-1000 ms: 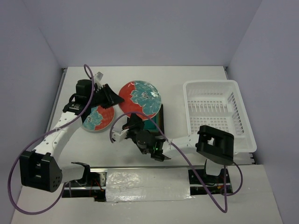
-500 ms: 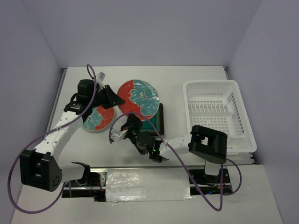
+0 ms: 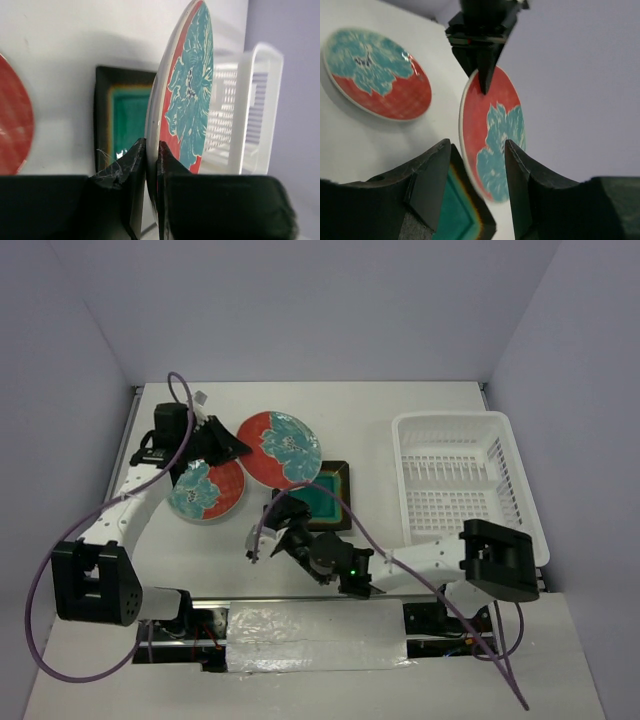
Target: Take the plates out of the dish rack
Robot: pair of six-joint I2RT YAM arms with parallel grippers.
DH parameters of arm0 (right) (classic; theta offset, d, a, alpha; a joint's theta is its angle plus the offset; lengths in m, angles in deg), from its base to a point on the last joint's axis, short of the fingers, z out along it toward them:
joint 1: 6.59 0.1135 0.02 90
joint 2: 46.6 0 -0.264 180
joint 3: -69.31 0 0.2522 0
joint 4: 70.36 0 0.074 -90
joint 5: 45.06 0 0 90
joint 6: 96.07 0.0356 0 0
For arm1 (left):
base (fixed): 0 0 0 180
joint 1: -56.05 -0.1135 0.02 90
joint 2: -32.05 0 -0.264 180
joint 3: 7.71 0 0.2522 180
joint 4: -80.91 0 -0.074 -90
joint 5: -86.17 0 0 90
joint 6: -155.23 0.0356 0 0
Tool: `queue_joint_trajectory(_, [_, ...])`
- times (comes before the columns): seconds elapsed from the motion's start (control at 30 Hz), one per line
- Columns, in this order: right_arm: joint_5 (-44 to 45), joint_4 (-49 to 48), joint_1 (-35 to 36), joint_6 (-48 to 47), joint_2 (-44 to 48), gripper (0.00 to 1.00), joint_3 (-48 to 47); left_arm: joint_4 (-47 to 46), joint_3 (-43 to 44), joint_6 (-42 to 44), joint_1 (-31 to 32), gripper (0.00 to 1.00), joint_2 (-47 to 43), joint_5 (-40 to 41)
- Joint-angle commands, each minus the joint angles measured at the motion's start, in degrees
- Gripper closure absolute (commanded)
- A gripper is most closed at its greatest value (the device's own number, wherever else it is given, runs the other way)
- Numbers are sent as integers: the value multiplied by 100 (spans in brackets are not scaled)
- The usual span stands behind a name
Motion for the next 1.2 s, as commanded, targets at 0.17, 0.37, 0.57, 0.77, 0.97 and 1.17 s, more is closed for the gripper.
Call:
queue_joint_trajectory(0.17, [696, 286, 583, 1975, 1144, 44, 652, -1347, 222, -637, -1678, 100, -387, -1135])
queue_joint_trajectory(0.37, [998, 716, 742, 3284, 2119, 43, 1319, -1373, -663, -390, -2882, 100, -589, -1177])
queue_joint_trajectory(0.57, [734, 585, 918, 4006, 3235, 43, 2410, -1427, -1183, -56, -3411, 100, -668, -1197])
queue_joint_trajectory(0.77, [901, 567, 935, 4235, 3798, 43, 2859, -1462, -1895, -38, -3534, 100, -1221, -827])
queue_joint_trajectory(0.97, [787, 689, 961, 4385, 4159, 43, 2973, -1487, -2352, 93, -3630, 100, -1336, -730])
queue_joint_trajectory(1.17, [787, 673, 1049, 4438, 4519, 43, 3122, -1637, -2634, 252, -3789, 100, -1196, -783])
